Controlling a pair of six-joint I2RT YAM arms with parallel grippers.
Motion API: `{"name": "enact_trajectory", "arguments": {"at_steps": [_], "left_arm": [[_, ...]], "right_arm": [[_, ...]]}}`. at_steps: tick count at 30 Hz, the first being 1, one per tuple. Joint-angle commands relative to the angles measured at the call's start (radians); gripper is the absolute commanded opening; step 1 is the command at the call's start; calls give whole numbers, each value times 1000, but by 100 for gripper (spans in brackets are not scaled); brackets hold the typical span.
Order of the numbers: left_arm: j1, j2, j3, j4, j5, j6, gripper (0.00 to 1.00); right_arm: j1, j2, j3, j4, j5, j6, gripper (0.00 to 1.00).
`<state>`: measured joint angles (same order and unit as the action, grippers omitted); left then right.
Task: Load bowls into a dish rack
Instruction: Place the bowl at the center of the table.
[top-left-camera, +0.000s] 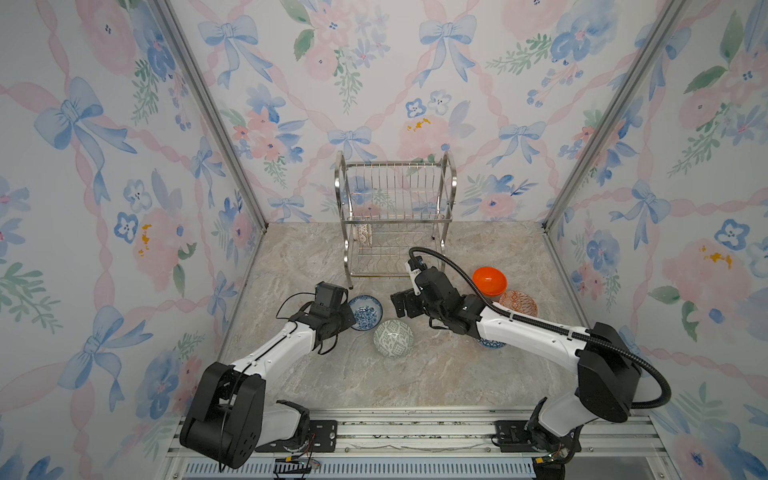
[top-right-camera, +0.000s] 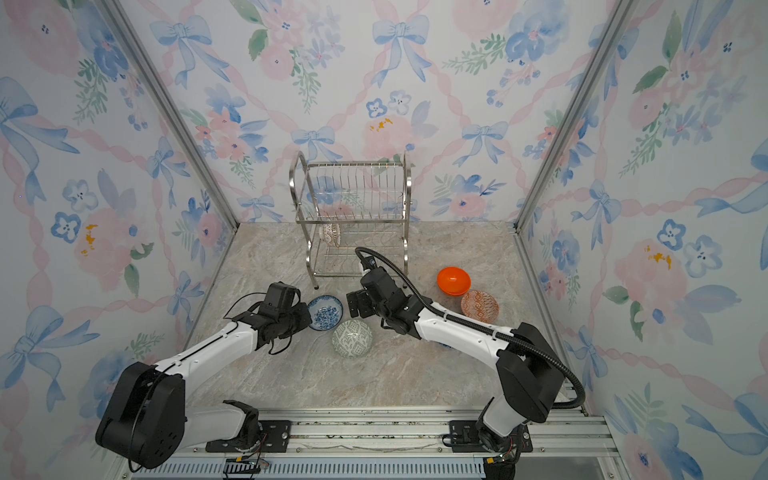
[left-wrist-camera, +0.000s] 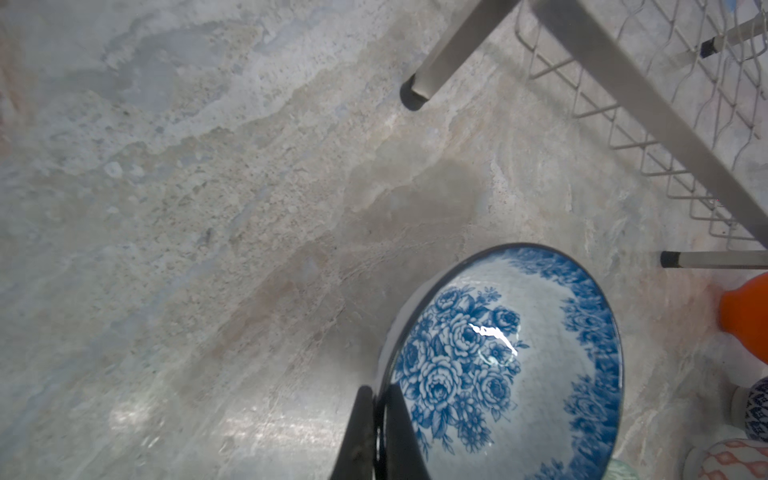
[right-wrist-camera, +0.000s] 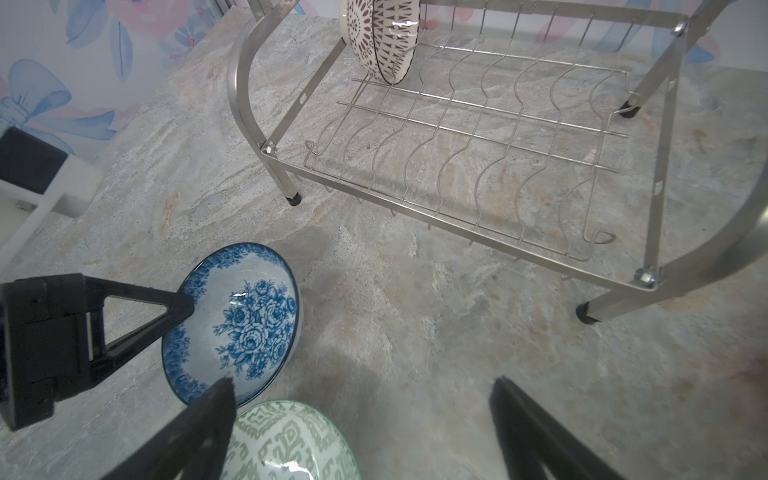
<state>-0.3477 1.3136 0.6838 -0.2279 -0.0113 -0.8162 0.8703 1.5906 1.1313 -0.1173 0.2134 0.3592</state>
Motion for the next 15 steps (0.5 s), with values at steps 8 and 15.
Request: {"name": "enact_trajectory", "arguments": {"at_steps": [8,15], "left_arm": [[-67,126,129,58,-33,-21,8],[-71,150,144,58,-37,-15,12]], "right_arm": [[-5,38,32,-28,-30,11,97],[-4,52,31,-25,-45,15,97]]}}
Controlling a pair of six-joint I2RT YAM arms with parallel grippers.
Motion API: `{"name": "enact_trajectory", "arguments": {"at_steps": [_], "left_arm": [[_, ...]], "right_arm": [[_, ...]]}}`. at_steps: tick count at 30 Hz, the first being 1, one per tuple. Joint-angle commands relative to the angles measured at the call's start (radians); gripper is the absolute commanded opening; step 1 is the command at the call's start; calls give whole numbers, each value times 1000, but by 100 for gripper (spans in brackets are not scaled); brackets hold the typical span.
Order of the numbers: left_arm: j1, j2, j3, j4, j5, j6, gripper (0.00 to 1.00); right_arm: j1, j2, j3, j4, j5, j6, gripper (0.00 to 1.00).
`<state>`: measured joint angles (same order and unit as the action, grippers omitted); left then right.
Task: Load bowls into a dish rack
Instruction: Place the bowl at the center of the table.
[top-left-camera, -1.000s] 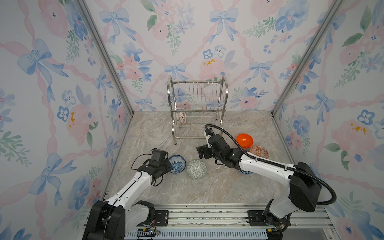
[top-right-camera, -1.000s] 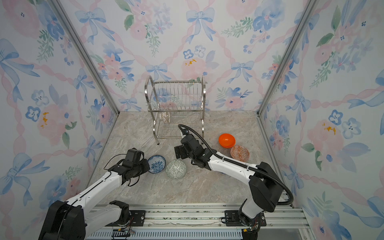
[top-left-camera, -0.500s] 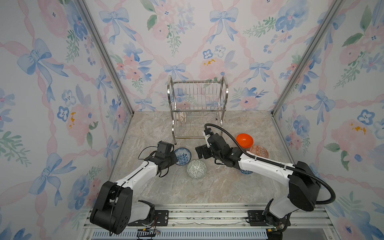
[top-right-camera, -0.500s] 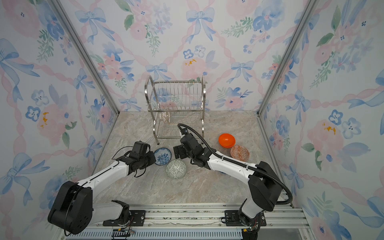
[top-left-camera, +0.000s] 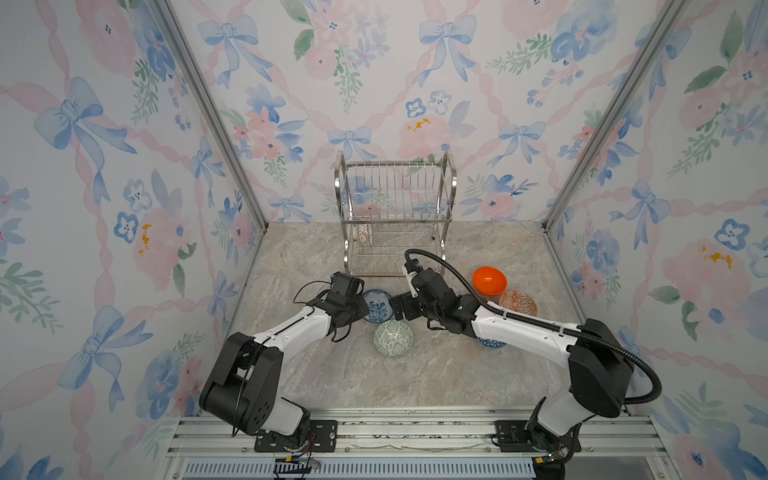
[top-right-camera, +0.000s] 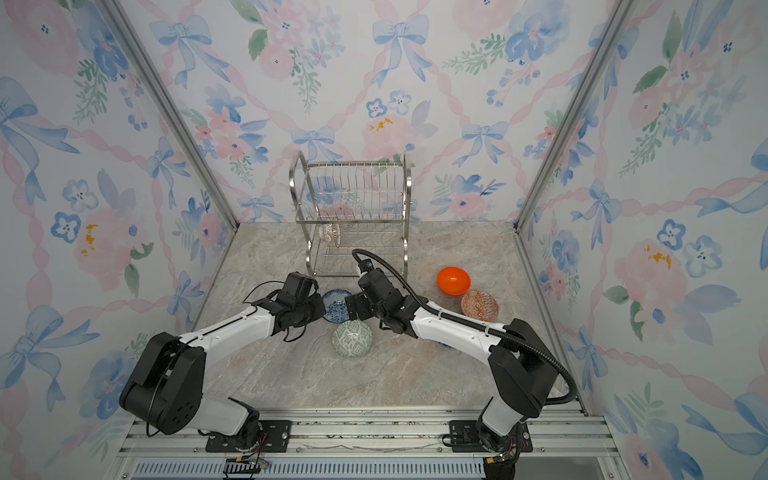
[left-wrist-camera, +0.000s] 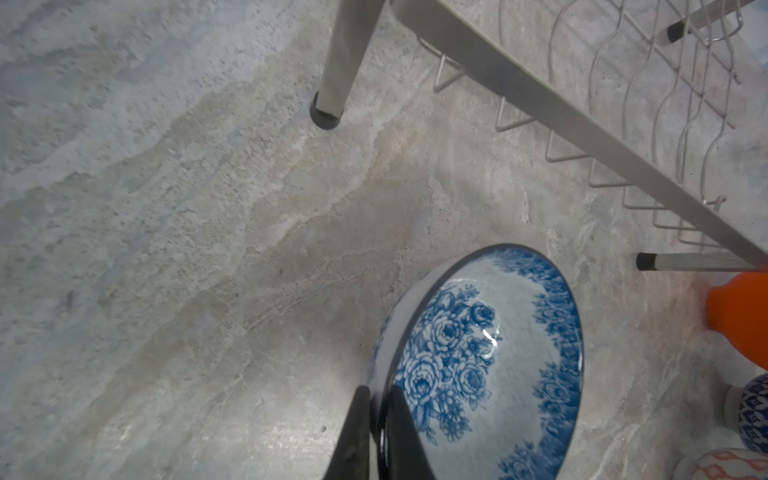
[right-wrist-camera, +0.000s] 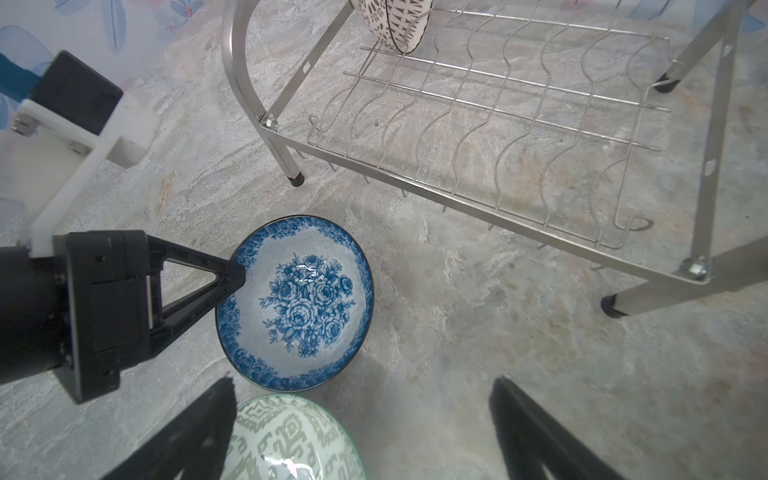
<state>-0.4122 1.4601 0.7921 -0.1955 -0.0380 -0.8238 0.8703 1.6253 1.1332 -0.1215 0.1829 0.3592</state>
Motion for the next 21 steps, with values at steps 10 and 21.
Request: {"name": "enact_trajectory", "arguments": {"at_steps": [10,21], "left_arm": [[-8,8,50,25,-17,2,26],[47,-38,41,24,16,23,42]], "right_arm": [[13,24,34,-20,-33,-18,97],[34,24,37,-24,-33,-28,97]]}}
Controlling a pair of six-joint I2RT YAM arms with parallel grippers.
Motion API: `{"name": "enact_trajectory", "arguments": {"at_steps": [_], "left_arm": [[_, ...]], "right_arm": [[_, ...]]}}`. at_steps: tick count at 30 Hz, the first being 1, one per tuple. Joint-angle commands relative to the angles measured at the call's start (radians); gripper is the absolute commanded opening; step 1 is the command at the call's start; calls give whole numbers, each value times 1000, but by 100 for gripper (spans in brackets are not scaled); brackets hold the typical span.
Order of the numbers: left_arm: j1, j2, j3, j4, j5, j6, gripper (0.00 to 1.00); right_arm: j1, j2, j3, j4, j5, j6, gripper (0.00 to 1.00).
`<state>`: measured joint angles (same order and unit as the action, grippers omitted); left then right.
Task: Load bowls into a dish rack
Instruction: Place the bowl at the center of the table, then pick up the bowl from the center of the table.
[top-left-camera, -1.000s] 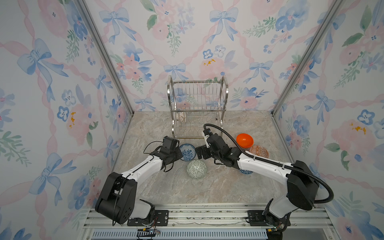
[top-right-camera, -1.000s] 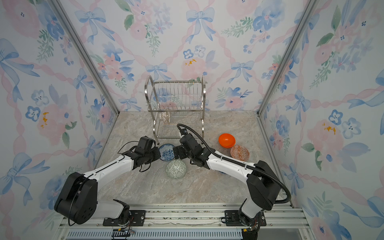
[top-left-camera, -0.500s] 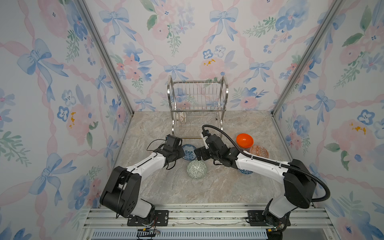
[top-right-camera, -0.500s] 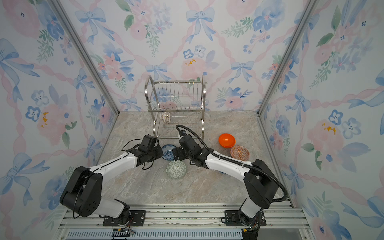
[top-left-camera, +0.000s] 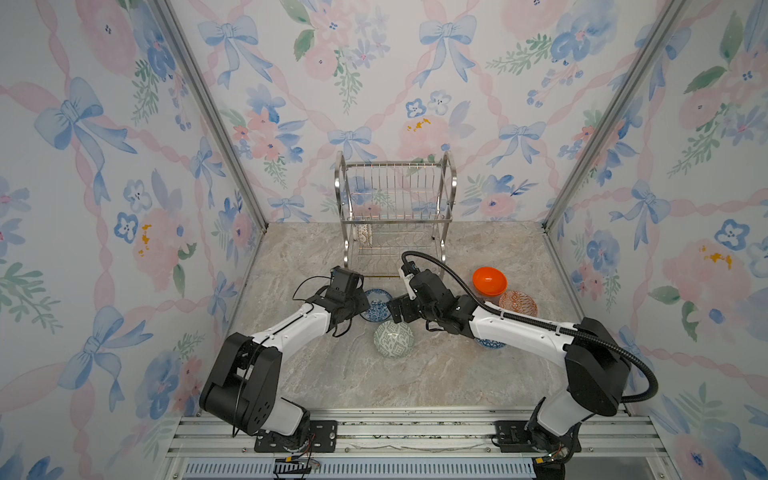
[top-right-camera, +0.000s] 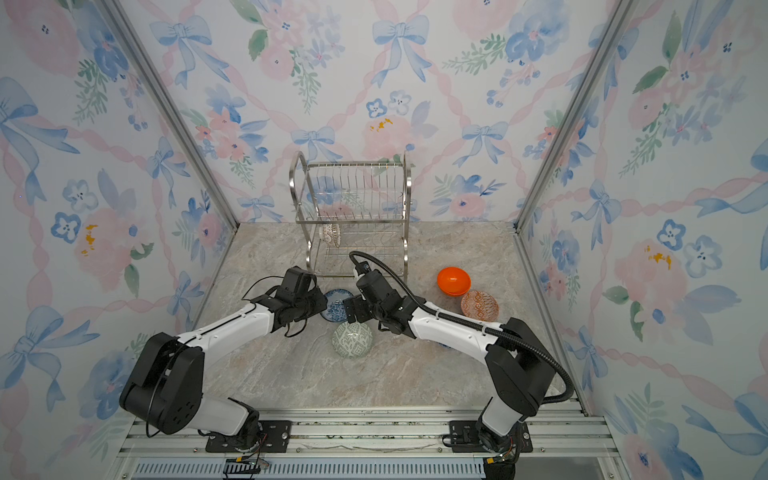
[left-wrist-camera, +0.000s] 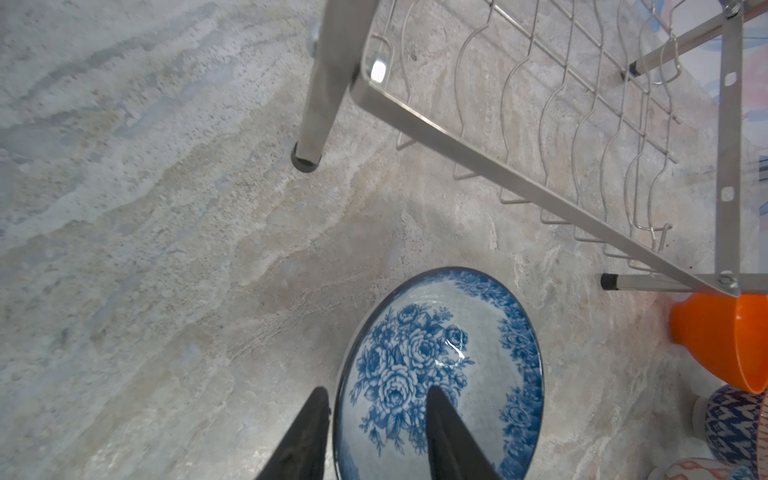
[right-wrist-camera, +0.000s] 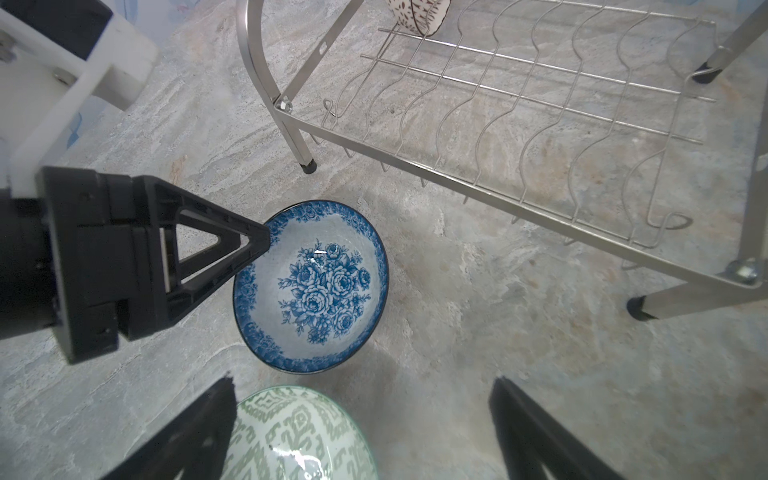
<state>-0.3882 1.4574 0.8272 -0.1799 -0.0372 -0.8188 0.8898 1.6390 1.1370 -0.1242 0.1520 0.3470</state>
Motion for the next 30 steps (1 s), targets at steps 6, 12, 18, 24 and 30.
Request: {"name": "enact_trajectory", "arguments": {"at_steps": [6,12,18,24,30], "left_arm": [[120,-115,-35,16,73,27,69],[207,-197,-82,25,153,21,97],[297,-224,-169,71,271,-5,98],[360,-256,-236,108,328,-20,97],[386,-264,-261,120,348,-15,97]], "right_arm": [[64,77,96,-62,29,-60,97],[122,177,202,-111,42,-93,97],[166,316,346,-203,73,-102,99],[178,408,440,-251,83,-106,90],[182,505,554,-323,99,-123,80]]}}
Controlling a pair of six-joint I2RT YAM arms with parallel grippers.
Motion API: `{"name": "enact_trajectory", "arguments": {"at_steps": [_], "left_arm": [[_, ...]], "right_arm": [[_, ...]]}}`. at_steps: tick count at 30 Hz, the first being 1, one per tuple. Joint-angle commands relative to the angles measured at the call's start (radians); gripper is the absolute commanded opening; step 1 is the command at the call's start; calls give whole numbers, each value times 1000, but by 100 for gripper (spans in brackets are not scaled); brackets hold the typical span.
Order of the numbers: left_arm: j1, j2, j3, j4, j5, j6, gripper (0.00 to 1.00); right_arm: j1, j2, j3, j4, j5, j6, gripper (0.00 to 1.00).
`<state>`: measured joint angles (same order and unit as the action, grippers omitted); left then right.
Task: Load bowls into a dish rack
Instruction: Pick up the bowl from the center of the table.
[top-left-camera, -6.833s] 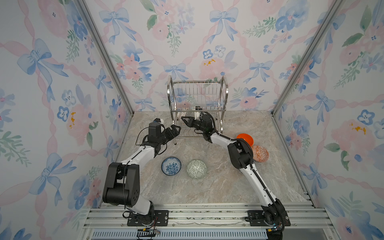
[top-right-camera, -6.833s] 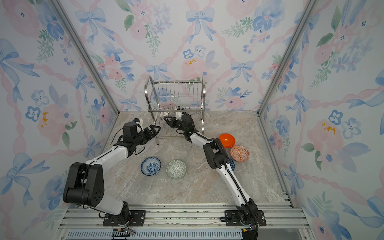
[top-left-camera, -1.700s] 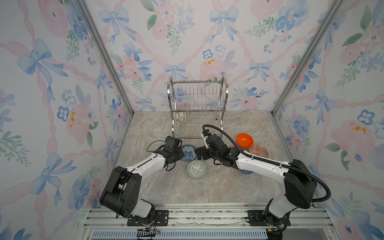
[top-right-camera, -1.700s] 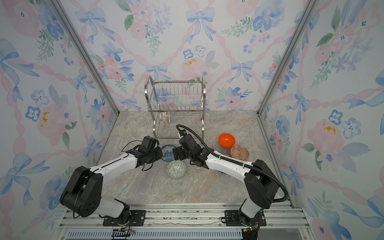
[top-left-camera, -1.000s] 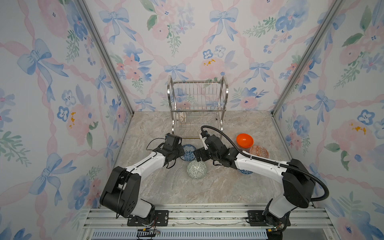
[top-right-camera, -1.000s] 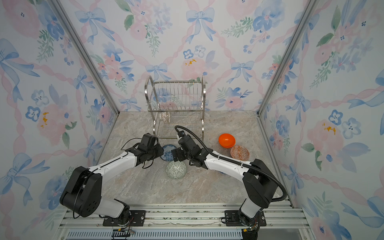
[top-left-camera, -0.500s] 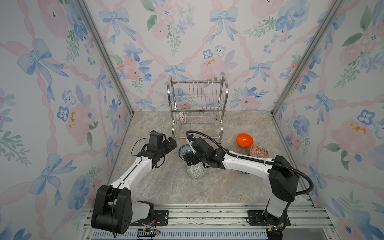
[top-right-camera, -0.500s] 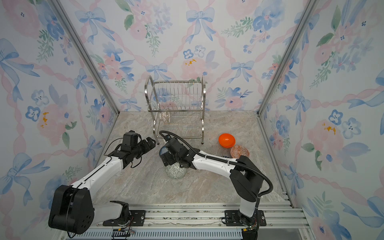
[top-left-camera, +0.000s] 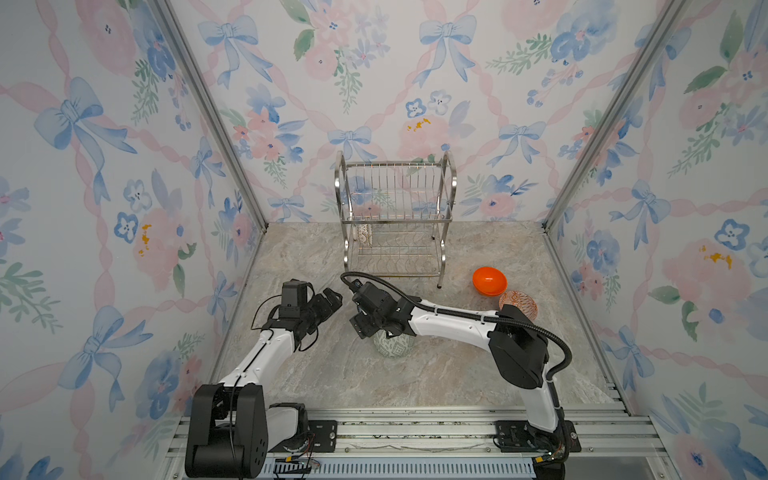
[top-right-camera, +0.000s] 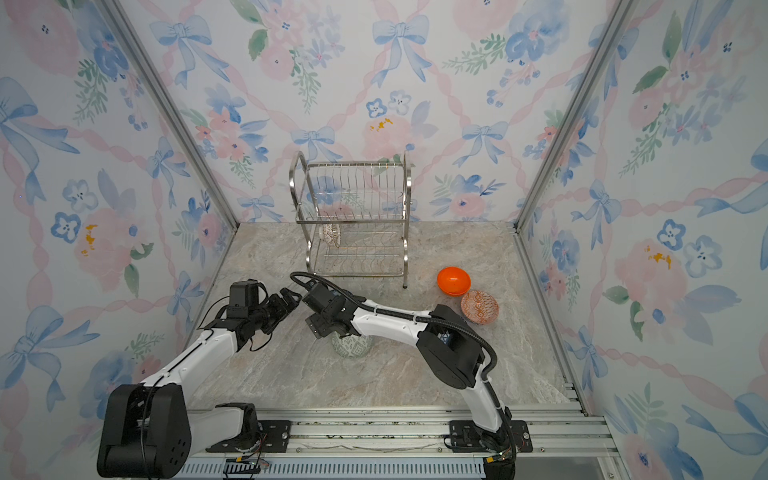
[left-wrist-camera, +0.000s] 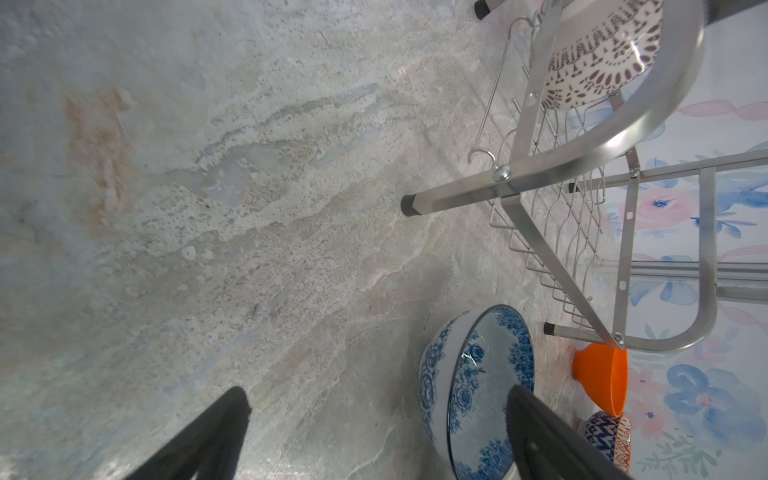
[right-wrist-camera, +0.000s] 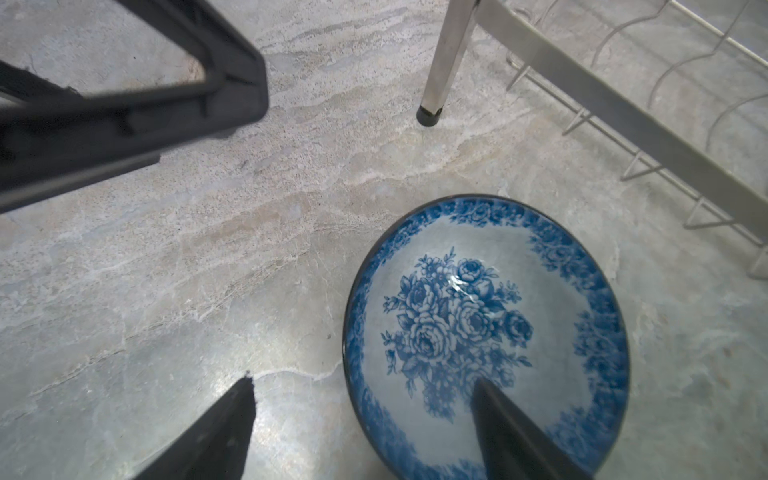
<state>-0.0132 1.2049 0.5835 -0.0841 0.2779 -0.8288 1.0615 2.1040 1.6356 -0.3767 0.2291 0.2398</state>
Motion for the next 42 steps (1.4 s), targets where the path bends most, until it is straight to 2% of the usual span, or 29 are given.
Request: {"name": "enact_trajectory", "arguments": {"at_steps": [1,6,17,21,24,31,37,42], "left_arm": [[13,-10,-18,27,37,-4,97],[28,-2,-23,27,47,9,98],[38,5,-32,37,59,26,97],[39,1,-34,38,58,26,98],[38,-1,-34,37,59,26,97],[39,-8,-35,37,64,23,98],[38,-21,-35,36,69,19,97],[39,-42,-34,36,75,15,97]], "right_arm": [[11,53,71,-75,25,-18,78],[14,116,140,-110,33,-24,71],[18,204,252,-178,64,-36,42],[18,201,252,-175,57,-36,27],[18,192,248,-169,44,-33,22],[18,151,219,-126,5,-29,3],[12,95,171,-68,-47,-29,0],[-16,-16,43,72,-140,12,0]]}}
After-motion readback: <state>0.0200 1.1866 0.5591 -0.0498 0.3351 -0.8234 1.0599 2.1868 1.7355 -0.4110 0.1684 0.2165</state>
